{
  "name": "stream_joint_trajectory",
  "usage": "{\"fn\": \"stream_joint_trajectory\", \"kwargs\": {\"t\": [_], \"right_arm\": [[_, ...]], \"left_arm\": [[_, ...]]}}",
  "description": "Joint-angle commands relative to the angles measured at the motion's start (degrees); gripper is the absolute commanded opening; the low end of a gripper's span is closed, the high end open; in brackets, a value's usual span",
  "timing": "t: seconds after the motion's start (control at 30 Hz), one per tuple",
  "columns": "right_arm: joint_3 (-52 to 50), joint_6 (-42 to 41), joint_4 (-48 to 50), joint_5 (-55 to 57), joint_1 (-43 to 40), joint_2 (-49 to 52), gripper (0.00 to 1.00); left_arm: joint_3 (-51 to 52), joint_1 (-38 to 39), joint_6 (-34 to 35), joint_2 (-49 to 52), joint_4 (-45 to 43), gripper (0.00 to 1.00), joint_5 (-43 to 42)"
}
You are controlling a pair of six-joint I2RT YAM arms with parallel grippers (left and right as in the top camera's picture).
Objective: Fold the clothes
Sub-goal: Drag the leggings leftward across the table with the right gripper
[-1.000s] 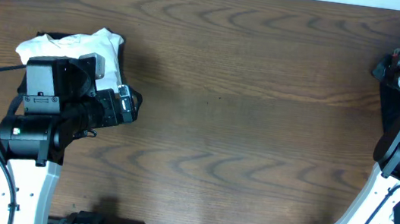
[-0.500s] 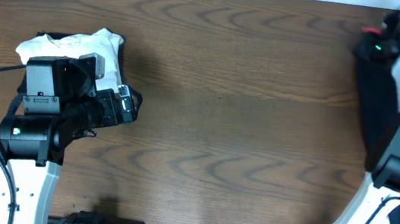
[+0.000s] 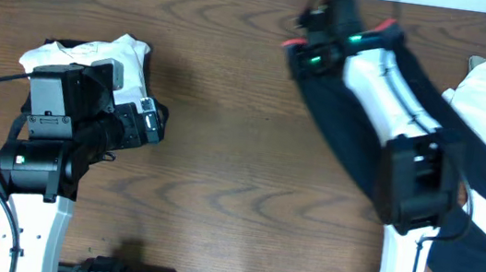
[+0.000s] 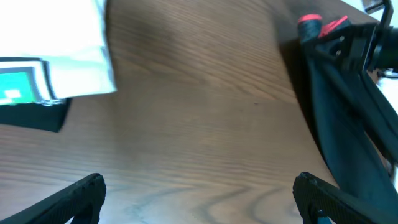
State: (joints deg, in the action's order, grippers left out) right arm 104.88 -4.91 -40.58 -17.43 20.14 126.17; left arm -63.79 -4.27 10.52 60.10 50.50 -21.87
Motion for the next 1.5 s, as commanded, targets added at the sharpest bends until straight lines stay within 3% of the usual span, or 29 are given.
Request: {"fn": "stream_joint_trajectory", "kwargs": {"t": [0.0,0.23,0.63,0.67,0.83,0.9,1.17,1.47], "right_arm": [[-0.09,1.46,-0.68,1.05,5.75,-0.37,0.01],[-0.87,3.98,-2.08,2.58,17.33,-0.37,0.01],[-3.50,12.17,-3.48,1.55,37.42,-0.35,0.02],[-3.67,13.20,-3.87,1.57,38.86,-0.35,0.04],[-3.85,16.72,-5.66,4.72,42.91,-0.37,0.46],[-3.85,14.69,-5.99,5.42,42.12,-0.37,0.55],[-3.85,9.18,-7.02,-1.51,29.75,-0.83,0.59],[-3.74,-1.95,-7.72,-5.60,9.18,-1.90,0.57]], "left_arm": [[-0.98,0.33,-0.37,-1.53,-0.50,0.98,7.56],[-0.98,0.33,-0.37,-3.87,-1.64,0.98,19.89],[-0.98,0.33,-3.19,-4.92,-3.30,0.98,27.93],[-0.98,0.33,-3.19,-4.92,-3.32,0.98,29.14],[-0.98,0.33,-3.17,-4.85,-3.98,0.98,30.08],[-0.96,0.33,-3.17,-4.79,-4.63,0.98,30.08],[-0.96,0.33,-2.95,-4.63,-5.22,0.98,28.17],[-0.96,1.25,-7.43,5.79,-6.62,0.97,3.98]]}}
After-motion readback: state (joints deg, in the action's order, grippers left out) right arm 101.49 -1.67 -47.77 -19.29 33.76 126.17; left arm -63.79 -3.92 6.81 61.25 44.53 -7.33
